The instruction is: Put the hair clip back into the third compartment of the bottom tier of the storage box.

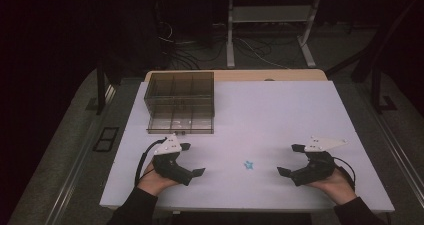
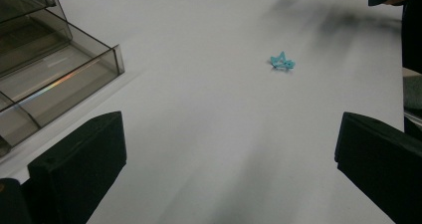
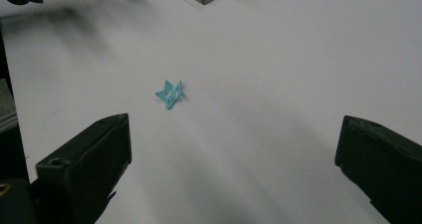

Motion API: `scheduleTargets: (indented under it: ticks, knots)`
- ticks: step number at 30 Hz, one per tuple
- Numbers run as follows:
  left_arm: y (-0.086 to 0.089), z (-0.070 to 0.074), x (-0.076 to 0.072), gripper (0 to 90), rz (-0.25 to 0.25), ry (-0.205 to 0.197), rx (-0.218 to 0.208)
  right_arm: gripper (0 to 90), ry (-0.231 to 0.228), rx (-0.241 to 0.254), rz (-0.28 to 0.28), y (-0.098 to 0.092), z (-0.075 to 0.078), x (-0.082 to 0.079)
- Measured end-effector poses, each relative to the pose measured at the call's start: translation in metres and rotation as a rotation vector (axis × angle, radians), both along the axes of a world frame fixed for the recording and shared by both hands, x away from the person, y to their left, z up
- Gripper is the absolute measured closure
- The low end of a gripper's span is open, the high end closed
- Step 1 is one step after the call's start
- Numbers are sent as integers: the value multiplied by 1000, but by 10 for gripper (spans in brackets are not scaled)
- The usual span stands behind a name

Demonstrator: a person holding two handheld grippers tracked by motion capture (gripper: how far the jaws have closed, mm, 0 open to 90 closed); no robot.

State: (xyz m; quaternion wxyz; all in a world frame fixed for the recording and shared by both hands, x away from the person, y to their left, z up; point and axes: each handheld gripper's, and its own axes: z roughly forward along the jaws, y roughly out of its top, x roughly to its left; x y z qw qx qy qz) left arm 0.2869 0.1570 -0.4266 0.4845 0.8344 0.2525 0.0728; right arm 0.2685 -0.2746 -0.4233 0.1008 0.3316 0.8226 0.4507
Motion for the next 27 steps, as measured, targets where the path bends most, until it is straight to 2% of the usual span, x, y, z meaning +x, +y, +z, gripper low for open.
scheduleTargets:
  ticks: [4,9,17,27]
  knots:
    - [-1,1,0,0,-5,4,-16,48,-2,4,2,1,1,2]
    - [1,1,0,0,-2,5,-16,47,-12,3,5,5,3,2]
    - [2,-1,0,0,1,10,-5,47,3,-3,18,14,4,6]
    - [1,0,0,0,2,4,-3,48,-5,19,9,16,6,10]
